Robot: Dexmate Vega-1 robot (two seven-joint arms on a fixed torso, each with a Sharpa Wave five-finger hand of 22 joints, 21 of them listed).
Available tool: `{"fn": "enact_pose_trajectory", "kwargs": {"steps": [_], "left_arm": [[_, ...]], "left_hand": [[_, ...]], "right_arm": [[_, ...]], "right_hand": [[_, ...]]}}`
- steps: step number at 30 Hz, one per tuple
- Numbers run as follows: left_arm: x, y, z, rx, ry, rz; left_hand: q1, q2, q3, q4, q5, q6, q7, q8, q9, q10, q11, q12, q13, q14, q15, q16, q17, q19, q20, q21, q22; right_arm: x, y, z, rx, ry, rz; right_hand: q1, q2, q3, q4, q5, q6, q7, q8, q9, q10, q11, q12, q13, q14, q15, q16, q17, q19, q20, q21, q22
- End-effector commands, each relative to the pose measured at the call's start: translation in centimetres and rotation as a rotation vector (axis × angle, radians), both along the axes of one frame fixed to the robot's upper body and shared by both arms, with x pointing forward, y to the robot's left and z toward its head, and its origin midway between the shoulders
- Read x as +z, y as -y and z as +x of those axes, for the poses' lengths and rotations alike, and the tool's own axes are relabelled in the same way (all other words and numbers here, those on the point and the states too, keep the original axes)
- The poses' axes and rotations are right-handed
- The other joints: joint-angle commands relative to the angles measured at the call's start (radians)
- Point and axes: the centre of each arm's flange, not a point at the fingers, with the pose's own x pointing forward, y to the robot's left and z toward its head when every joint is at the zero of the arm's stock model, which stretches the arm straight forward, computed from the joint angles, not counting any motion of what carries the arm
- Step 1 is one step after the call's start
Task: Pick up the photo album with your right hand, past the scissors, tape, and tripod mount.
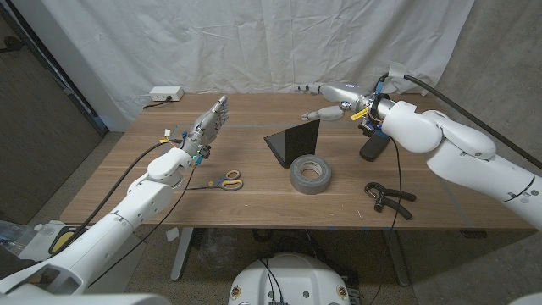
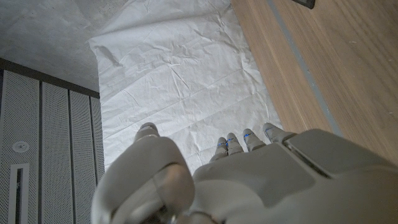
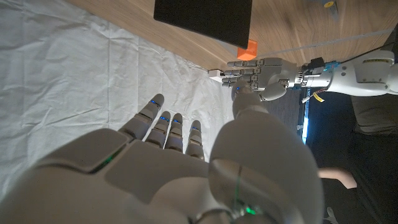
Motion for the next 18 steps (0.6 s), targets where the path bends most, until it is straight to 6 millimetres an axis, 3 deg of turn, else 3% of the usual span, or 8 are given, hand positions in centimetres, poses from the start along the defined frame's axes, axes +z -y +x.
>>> {"fn": "enact_pose_trajectory", "kwargs": {"steps": [1,18], "left_arm": [[0.22,-0.08,-0.36,0.002,0.01,0.011],[0.31,0.37,0.12,0.012,-0.031,0.002]], "left_hand": [[0.014,-0.002,-0.006,0.004,-0.002,0.001,0.003,-0.003,0.005,0.0,-0.002,-0.002,0.003,0.0,-0.001,0.002,0.004,0.0,-0.075,0.001,0.004],[0.015,0.0,-0.009,0.005,-0.004,0.002,0.003,-0.003,0.005,0.001,-0.002,-0.002,0.003,0.001,-0.002,0.002,0.004,0.0,-0.075,0.001,0.004]], "right_arm": [[-0.19,-0.37,-0.05,-0.039,0.005,-0.028],[-0.26,-0.23,-0.03,-0.098,0.053,-0.107]], "right_hand": [[0.016,-0.002,0.004,0.003,0.007,-0.002,-0.001,-0.003,0.006,-0.006,0.005,0.0,0.001,-0.003,0.001,0.004,0.002,-0.003,-0.049,-0.001,0.005],[0.023,-0.004,0.005,0.006,0.009,0.003,-0.007,0.002,0.007,-0.007,0.003,0.004,0.001,-0.005,0.0,0.006,0.003,-0.003,-0.049,-0.002,0.005]]}}
